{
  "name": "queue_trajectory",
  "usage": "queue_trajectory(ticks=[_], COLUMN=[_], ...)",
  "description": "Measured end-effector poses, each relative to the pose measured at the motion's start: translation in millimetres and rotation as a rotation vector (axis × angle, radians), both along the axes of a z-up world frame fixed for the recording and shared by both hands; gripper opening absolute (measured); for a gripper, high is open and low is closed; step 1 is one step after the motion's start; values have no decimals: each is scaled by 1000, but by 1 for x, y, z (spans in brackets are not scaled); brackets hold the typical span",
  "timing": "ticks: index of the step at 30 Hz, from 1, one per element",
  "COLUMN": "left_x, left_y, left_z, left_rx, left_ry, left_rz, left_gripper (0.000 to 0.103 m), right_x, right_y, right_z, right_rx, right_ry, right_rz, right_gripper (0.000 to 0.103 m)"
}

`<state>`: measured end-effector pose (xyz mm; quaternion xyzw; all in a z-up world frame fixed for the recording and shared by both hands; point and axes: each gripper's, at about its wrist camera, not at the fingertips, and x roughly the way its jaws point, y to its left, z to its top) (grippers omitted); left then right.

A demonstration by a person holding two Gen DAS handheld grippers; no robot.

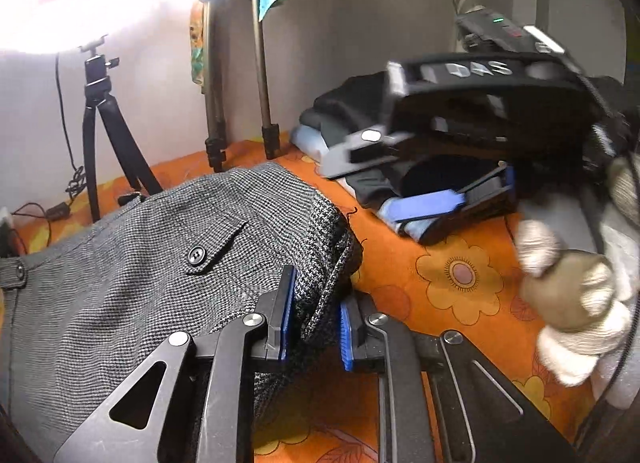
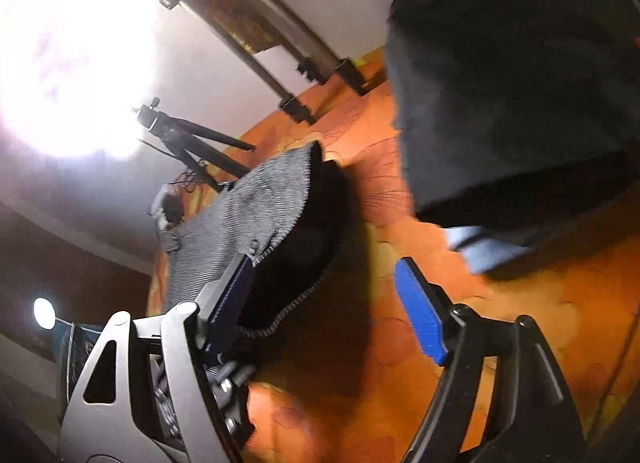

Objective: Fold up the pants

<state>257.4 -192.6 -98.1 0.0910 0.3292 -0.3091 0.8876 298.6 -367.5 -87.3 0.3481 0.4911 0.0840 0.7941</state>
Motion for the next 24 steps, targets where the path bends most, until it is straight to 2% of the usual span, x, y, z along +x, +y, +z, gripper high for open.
queue_trajectory(ticks=[3, 8, 16, 17, 19, 20, 21, 22, 24], left_x=[-4, -4, -4, -3, -5, -5, -7, -9, -14], left_y=[3, 8, 13, 12, 11, 11, 11, 11, 10], left_z=[1, 4, 7, 7, 7, 7, 8, 9, 12], left_rx=[-3, -13, -35, -34, -36, -38, -42, -46, -54], left_ry=[-7, -10, 0, 2, 9, 11, 13, 14, 13], left_rz=[-8, -14, -10, -9, -9, -8, -9, -10, -14], left_gripper=[16, 16, 16, 16, 15, 15, 15, 15, 15], right_x=[12, 30, 48, 50, 52, 50, 48, 46, 41], right_y=[7, 20, 29, 32, 37, 37, 38, 37, 35], right_z=[-13, -32, -48, -50, -55, -55, -53, -51, -45], right_rx=[55, 59, 147, 158, 188, 190, 185, 177, 176], right_ry=[38, 79, 75, 75, 80, 74, 66, 63, 54], right_rz=[1, 17, 21, 30, 45, 45, 52, 52, 51], right_gripper=[83, 83, 81, 77, 51, 42, 23, 16, 15])
